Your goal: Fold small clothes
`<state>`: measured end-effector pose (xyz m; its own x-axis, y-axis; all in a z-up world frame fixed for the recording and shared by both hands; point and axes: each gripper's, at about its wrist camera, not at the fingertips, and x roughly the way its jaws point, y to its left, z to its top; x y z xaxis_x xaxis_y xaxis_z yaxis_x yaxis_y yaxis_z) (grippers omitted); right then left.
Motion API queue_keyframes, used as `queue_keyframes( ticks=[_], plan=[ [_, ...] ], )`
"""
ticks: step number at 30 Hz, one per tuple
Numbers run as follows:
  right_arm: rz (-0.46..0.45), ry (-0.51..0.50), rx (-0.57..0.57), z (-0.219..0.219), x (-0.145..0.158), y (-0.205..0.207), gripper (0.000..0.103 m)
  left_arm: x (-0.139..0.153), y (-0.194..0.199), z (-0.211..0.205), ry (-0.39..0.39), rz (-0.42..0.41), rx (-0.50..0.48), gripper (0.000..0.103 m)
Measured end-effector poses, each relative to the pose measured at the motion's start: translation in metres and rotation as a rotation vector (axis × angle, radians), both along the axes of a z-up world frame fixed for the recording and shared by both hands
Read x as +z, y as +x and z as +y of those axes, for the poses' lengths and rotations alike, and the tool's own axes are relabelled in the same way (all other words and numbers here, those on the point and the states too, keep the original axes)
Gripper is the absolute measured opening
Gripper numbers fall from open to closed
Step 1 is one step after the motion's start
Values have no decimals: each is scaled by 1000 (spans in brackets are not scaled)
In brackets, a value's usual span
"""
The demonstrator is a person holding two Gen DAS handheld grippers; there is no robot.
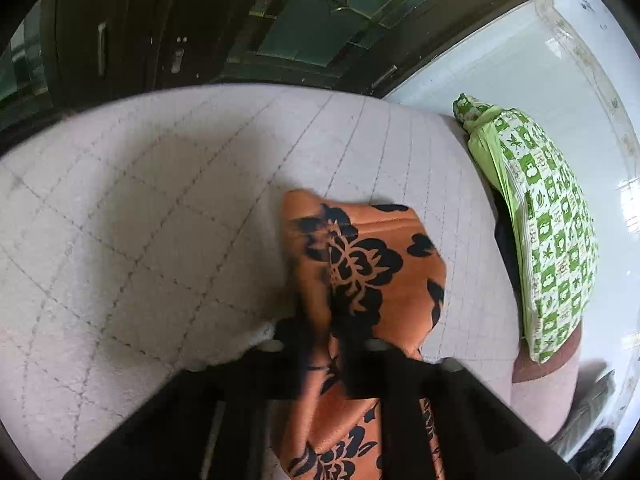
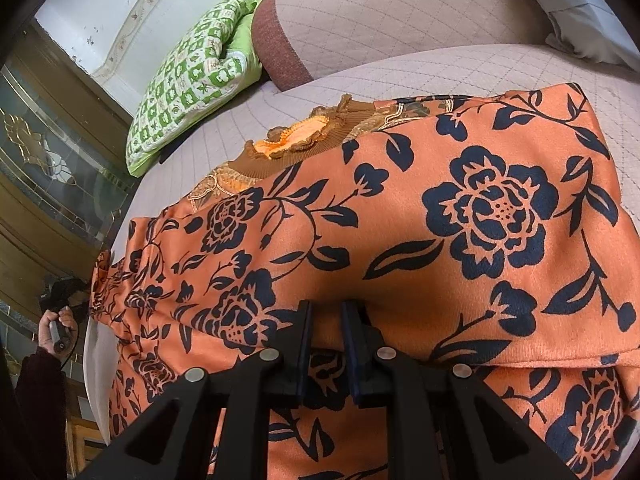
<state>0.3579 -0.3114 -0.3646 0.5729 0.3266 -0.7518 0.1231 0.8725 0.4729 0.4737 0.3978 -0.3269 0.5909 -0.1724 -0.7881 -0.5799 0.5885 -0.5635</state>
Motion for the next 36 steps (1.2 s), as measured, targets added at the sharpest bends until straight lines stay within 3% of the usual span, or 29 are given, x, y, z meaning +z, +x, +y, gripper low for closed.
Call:
queue_keyframes(
  ticks=[4, 7, 11, 16, 21, 26, 31, 34, 36],
  plan=[
    [2, 13, -3, -1, 0, 0, 18, 8, -5, -3, 0, -41, 8, 5],
    [7, 39, -13, -4, 1, 0, 18, 34, -9, -17, 33, -90, -31, 5],
    [-14, 54, -51, -12, 8, -4, 18, 90, -12, -53, 92, -175, -127, 5],
    [-65, 83, -131, -36, 23, -10, 18, 156, -18, -132, 165, -249, -301, 5],
    [-103, 167, -244, -74, 34, -20, 18, 197, -19, -255, 207, -301, -525, 5],
    [-134, 271, -370, -118, 39, -34, 18, 202, -29, -392, 181, -332, -762, 5],
    [-178, 347, -453, -155, 48, -46, 17, 173, -48, -522, 68, -302, -957, 5],
    [-195, 383, -489, -174, 52, -52, 18, 147, -62, -581, 22, -263, -1073, 6],
    [-199, 397, -503, -185, 53, -56, 20, 135, -72, -593, 1, -240, -1113, 12]
  ],
)
